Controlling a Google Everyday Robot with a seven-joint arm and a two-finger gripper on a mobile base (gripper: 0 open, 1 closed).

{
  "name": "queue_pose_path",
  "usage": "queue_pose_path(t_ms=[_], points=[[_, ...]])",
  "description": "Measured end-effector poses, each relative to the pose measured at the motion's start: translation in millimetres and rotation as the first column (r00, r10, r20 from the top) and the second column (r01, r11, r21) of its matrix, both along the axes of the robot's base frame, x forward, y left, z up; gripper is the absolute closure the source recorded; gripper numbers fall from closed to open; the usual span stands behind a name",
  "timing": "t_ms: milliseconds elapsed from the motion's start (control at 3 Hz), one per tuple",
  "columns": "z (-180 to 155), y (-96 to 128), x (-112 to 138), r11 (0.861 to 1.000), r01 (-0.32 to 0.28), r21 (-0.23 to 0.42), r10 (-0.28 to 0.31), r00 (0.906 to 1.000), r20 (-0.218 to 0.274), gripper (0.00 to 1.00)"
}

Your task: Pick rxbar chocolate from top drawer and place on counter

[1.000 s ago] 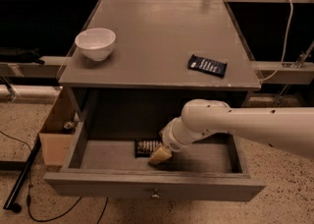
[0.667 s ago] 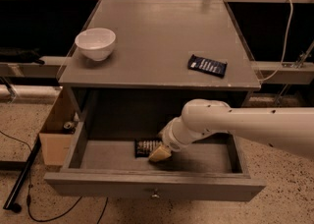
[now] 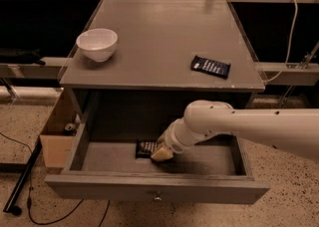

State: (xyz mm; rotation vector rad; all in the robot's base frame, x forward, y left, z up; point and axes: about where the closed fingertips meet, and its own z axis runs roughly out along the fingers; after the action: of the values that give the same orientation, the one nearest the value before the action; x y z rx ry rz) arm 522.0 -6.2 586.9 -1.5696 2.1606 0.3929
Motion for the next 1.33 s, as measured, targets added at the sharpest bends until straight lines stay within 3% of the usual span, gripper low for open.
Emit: queue_pose_path(t_ms=[333, 667, 1000, 1333], points=[[5.9, -0.2, 0.0, 1.0, 0.0, 0.0, 0.0, 1.0, 0.0, 1.0], [24.1, -18.2, -4.7, 1.0, 0.023, 0.003, -0.023, 0.9997, 0.004, 1.0], [60.2, -37.7, -22.2, 0.999, 0.039, 0.004, -0.039, 0.9986, 0.036, 1.0], [109.6, -43.8, -36.6, 1.0, 0.021, -0.014, -0.019, 0.995, 0.098, 1.0]])
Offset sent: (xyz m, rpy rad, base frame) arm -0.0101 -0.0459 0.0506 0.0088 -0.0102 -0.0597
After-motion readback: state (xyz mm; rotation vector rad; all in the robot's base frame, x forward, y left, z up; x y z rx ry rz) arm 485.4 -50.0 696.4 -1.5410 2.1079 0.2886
